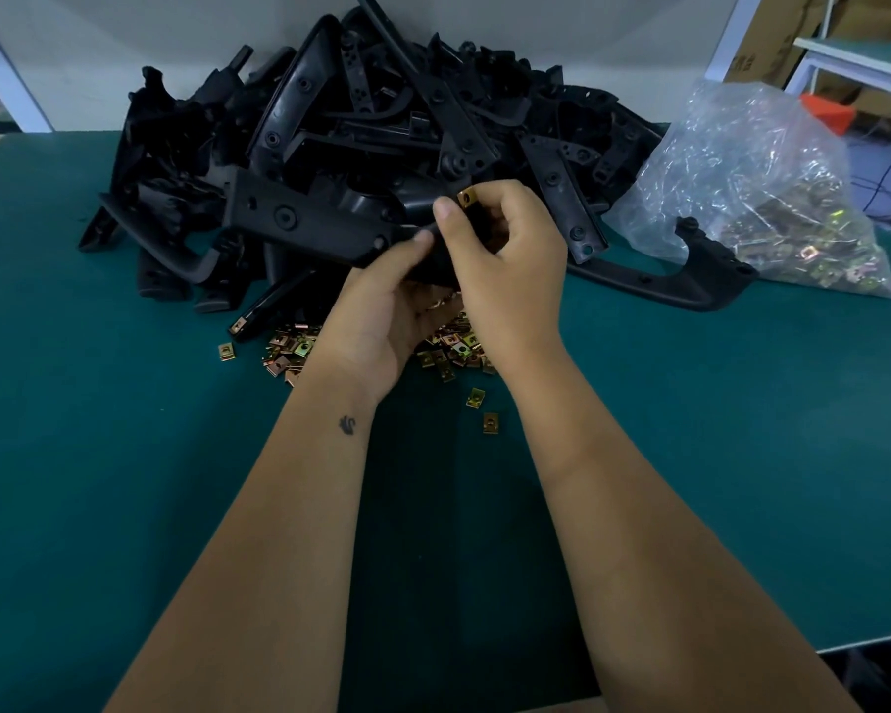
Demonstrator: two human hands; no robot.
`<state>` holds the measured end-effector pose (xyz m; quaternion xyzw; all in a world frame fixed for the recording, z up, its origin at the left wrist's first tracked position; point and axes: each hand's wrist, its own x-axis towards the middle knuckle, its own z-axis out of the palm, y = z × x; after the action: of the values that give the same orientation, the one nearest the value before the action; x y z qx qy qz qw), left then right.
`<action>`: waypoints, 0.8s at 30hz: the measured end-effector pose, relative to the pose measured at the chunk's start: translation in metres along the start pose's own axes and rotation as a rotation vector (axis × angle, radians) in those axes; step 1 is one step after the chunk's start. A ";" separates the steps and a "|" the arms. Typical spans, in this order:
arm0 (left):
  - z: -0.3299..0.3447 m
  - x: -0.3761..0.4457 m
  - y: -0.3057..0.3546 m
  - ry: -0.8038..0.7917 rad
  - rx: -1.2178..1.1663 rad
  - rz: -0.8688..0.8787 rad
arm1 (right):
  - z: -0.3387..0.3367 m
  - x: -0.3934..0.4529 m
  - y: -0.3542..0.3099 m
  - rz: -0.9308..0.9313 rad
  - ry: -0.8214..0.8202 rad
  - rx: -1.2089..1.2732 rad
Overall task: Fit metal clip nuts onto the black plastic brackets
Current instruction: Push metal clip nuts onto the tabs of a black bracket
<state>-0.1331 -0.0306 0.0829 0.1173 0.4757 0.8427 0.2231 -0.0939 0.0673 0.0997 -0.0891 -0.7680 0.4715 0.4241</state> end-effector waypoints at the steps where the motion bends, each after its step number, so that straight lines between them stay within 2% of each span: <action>1: 0.000 0.001 0.001 0.035 -0.024 0.008 | -0.001 0.001 0.001 0.027 0.000 0.009; 6: 0.004 0.003 0.001 0.222 -0.142 0.064 | 0.000 0.000 0.004 0.130 -0.036 0.219; 10: 0.002 0.004 0.005 0.250 -0.239 0.066 | 0.003 0.002 0.008 0.260 -0.049 0.205; 13: 0.001 0.005 0.005 0.289 -0.236 0.075 | 0.002 0.003 0.009 0.320 -0.188 0.219; 17: 0.001 0.004 0.002 0.278 -0.172 0.093 | 0.007 -0.004 0.005 0.240 -0.394 0.261; 20: 0.001 0.003 0.001 0.275 -0.122 0.094 | 0.010 -0.007 0.006 0.220 -0.357 0.337; 24: 0.010 0.002 -0.004 0.308 -0.046 0.082 | 0.009 -0.004 0.012 0.302 -0.239 0.434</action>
<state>-0.1296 -0.0206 0.0850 0.0009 0.4797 0.8698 0.1155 -0.1013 0.0657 0.0859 -0.0535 -0.6717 0.6898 0.2646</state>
